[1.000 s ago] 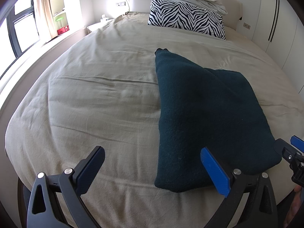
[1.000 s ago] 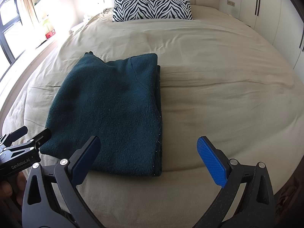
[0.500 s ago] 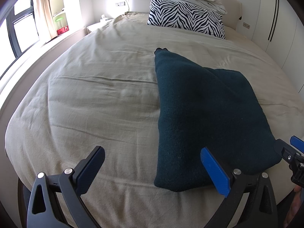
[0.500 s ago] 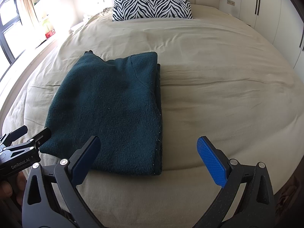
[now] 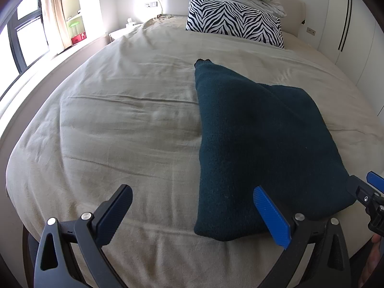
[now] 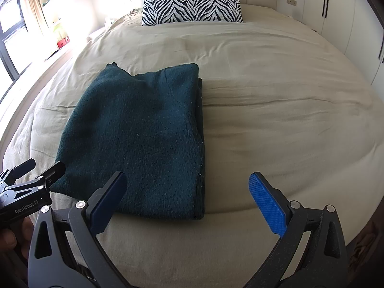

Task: Fold small clothes

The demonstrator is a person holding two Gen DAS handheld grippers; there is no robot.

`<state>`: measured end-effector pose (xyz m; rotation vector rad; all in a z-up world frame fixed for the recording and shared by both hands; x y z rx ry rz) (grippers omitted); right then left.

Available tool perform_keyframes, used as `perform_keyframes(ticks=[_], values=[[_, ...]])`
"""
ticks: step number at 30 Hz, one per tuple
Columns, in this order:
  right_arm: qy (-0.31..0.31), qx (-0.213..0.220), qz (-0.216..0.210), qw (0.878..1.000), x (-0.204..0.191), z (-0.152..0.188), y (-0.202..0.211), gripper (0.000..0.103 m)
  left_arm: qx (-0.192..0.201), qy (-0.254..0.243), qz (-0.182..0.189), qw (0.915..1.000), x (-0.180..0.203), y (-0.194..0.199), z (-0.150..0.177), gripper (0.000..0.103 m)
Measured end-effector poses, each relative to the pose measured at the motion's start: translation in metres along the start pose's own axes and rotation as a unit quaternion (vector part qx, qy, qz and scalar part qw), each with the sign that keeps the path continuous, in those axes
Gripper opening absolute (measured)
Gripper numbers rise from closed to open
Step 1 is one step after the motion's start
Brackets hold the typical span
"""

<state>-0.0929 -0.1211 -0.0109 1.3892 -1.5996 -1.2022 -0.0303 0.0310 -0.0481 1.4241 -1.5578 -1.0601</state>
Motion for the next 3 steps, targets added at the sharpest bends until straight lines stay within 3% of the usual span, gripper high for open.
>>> perform_keyframes(ticks=[3], values=[[-0.001, -0.001, -0.001, 1.000, 0.0006, 0.0008, -0.0002, 0.103, 0.005, -0.002, -0.006, 1.0000, 0.0008, 0.0015, -0.0006, 0.103]])
Point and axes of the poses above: each gripper's, at about its wrist camera, not at the fingertips, and y roughly against the way its jaws point, x to its right, z to its underside, the point moved 1 cm from there along -y, roughly the way its jaws point, and after that the axes turned 15 degrees about -x, right-handed, at the moved point
